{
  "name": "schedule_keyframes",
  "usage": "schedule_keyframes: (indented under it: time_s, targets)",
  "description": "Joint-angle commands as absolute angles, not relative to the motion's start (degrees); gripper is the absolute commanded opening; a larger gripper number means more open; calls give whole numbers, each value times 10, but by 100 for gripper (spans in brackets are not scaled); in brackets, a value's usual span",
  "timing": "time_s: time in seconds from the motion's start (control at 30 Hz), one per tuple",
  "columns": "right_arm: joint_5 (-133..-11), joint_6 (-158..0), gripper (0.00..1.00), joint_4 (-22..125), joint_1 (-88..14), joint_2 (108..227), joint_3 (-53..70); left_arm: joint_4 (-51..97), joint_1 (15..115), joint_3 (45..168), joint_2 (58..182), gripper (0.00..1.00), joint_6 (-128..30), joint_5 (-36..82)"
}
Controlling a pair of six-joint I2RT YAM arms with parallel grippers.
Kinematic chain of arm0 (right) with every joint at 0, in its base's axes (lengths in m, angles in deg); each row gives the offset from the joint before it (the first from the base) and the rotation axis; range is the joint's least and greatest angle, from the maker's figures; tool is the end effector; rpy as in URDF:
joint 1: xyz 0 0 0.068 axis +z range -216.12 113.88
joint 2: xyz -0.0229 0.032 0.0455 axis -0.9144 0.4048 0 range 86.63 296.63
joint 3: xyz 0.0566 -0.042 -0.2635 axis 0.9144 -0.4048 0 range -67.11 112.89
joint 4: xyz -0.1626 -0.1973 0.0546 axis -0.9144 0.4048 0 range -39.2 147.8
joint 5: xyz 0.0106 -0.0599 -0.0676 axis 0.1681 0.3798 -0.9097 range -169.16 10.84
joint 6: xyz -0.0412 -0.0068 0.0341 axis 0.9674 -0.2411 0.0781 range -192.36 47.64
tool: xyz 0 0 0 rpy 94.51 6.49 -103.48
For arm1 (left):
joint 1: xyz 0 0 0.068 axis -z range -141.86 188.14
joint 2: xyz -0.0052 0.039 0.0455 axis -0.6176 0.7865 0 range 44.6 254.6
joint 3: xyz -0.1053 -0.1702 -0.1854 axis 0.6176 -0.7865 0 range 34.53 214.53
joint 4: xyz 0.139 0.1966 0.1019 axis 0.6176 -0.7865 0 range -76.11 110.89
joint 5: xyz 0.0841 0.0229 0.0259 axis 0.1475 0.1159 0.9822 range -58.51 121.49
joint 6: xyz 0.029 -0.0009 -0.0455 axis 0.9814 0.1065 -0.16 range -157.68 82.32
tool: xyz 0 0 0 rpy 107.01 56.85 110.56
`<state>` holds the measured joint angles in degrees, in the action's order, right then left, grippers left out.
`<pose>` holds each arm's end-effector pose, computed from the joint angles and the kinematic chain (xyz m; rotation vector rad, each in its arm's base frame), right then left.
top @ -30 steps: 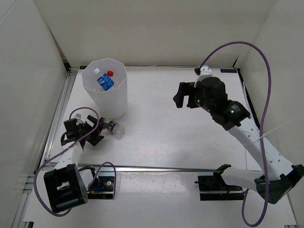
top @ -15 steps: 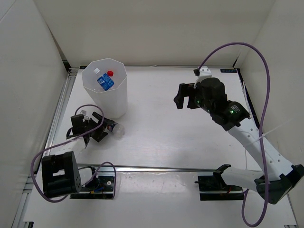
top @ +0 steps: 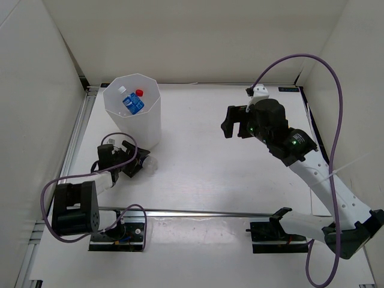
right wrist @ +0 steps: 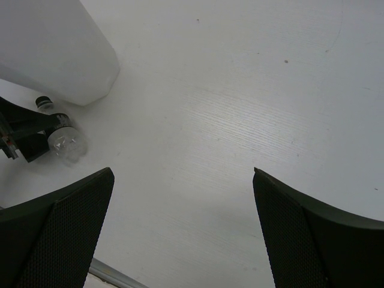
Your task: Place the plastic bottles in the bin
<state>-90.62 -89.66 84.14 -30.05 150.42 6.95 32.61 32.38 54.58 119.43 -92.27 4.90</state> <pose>0.1932 0.1320 0.4103 -0.1936 1.9785 0.4109 0.2190 0.0060 0.1304 -0.9979 2.2085 -0.9513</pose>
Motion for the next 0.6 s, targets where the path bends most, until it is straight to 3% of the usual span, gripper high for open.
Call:
schedule_keyframes:
  time_s: [0.0, 0.13, 0.3, 0.57]
  targets:
    - [-916, -882, 100, 837, -302, 1490, 65, 323, 328, 547, 1207, 98, -932, 77]
    - [-916, -882, 100, 842, -302, 1490, 65, 323, 333, 547, 1219, 92, -932, 77]
    - [-927, -882, 100, 842, -302, 1490, 65, 328, 338, 523, 1219, 70, -932, 77]
    - [-927, -882, 100, 842, -302, 1490, 65, 282, 338, 496, 1154, 54, -921, 71]
